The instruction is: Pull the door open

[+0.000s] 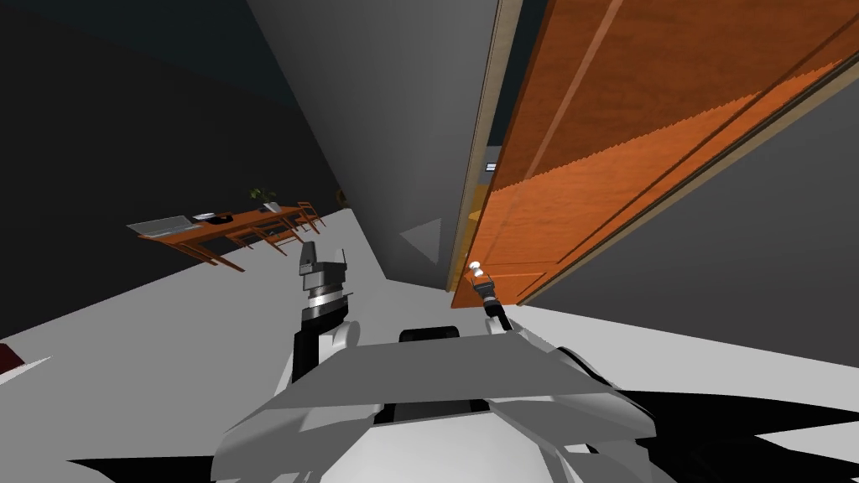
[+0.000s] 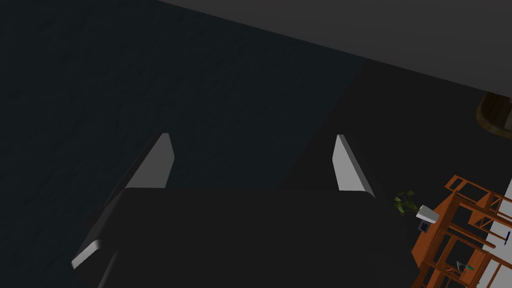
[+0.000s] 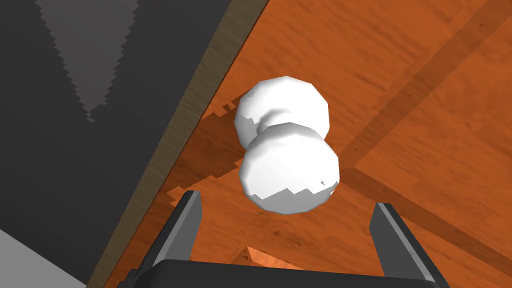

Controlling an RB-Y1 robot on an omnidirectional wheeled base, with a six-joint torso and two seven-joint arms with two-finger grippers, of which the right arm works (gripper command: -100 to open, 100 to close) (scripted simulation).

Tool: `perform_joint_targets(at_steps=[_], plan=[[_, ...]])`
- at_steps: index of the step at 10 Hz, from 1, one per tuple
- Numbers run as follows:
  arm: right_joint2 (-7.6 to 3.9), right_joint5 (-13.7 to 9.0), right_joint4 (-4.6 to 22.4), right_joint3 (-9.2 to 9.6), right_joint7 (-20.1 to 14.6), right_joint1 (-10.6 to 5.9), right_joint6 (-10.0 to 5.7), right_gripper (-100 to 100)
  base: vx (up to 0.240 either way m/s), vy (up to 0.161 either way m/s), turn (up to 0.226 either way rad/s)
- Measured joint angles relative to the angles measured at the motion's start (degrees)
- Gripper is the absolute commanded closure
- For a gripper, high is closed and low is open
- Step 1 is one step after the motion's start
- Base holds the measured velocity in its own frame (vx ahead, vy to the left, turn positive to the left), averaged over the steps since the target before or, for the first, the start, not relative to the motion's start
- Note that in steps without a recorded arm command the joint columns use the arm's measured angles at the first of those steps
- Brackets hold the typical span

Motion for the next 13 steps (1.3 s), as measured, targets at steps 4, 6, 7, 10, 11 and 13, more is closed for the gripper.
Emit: perform_joint_targets(at_steps=[4,6,7,10,11,13], plan=[[0.54,-1.77,0.13,1.72,-6.47,-0.77,-0.37,-100,-0.088,-0.034,0.026],[0.62,-2.44,-1.68,2.11,-8.60,-0.17,0.34,-100,-0.070,-0.035,0.021],[0.73,-2.92,-2.58,2.46,-10.05,0.10,0.71,-100,-0.087,-0.048,0.028],[1.00,-4.36,-3.55,3.71,-15.00,-0.07,1.03,-100,-0.106,-0.037,0.024],[1.08,-4.81,-4.16,4.07,-16.63,0.10,1.22,-100,-0.088,-0.036,0.021],[1.38,-5.54,-3.93,4.82,-19.68,-0.30,0.97,-100,-0.077,-0.039,0.017]])
